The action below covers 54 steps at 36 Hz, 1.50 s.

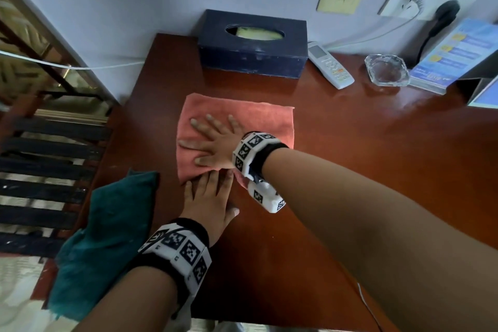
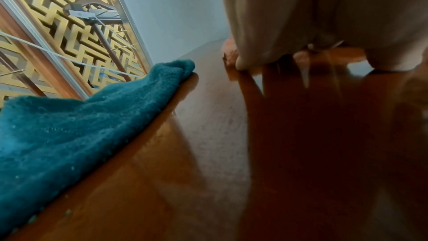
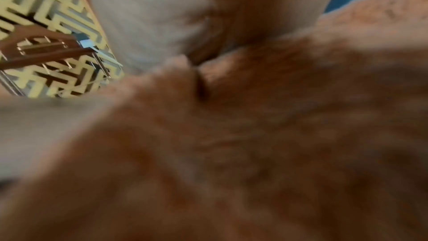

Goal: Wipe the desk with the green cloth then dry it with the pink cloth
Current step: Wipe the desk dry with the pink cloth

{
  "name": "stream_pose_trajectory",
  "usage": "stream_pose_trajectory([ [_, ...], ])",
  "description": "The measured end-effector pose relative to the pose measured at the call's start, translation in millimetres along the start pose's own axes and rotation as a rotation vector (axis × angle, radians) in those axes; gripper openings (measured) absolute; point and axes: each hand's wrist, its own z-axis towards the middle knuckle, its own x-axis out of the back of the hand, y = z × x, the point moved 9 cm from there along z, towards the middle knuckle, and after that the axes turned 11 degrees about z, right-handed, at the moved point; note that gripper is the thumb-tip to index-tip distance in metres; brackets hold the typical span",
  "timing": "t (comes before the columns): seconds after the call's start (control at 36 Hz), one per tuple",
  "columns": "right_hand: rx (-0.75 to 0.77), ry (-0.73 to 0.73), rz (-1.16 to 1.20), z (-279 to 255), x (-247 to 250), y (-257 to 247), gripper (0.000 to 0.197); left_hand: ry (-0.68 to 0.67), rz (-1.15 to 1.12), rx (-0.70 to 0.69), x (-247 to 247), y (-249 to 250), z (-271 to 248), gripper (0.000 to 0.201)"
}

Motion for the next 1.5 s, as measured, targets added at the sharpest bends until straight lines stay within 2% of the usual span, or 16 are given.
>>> stream_pose_trajectory([
  [0.06, -0.056, 0.04, 0.046, -7, 8, 26, 0.056, 0.001, -0.027, -0.008, 1, 0, -1, 0.075],
  [0.14, -0.225, 0.1, 0.162, -28, 16, 80, 0.06, -0.025, -0.05, -0.028, -1, 1, -1, 0.075],
  [0.28, -0.516, 0.217, 0.282, -95, 18, 165, 0.064, -0.058, -0.053, -0.034, -2, 1, 0, 0.074],
  [0.36, -0.654, 0.307, 0.343, -130, 5, 188, 0.064, -0.067, -0.039, -0.035, -2, 1, 1, 0.075],
  [0.44, -0.657, 0.32, 0.367, -142, -14, 169, 0.065, -0.056, -0.031, -0.029, -1, 1, 0, 0.075],
  [0.58, -0.527, 0.304, 0.302, -149, -50, 88, 0.066, -0.049, -0.032, -0.008, 4, 0, 2, 0.078],
  [0.72, -0.443, 0.292, 0.291, -167, -85, 16, 0.067, 0.016, 0.004, -0.004, 9, -1, 4, 0.076],
  [0.92, -0.336, 0.327, 0.248, -218, -134, -34, 0.062, 0.061, -0.034, 0.004, 11, -2, 3, 0.078],
  [1.0, -0.335, 0.342, 0.264, -244, -149, -33, 0.059, 0.058, -0.029, -0.004, 14, -2, 1, 0.078],
  [1.08, -0.397, 0.376, 0.295, -271, -160, -21, 0.058, 0.053, -0.027, -0.01, 22, -1, 1, 0.078],
  [1.19, -0.559, 0.435, 0.339, -308, -169, 11, 0.056, 0.108, 0.184, 0.009, 46, 8, 2, 0.071],
  [1.28, -0.7, 0.416, 0.362, -330, -171, 46, 0.06, 0.157, 0.213, -0.018, 65, 30, 5, 0.067],
  [1.44, -0.942, 0.486, 0.39, -373, -162, 117, 0.064, 0.119, 0.099, -0.085, 83, 89, 18, 0.07],
  [1.5, -0.975, 0.436, 0.436, -378, -164, 132, 0.066, 0.112, 0.093, -0.102, 85, 106, 23, 0.071],
])
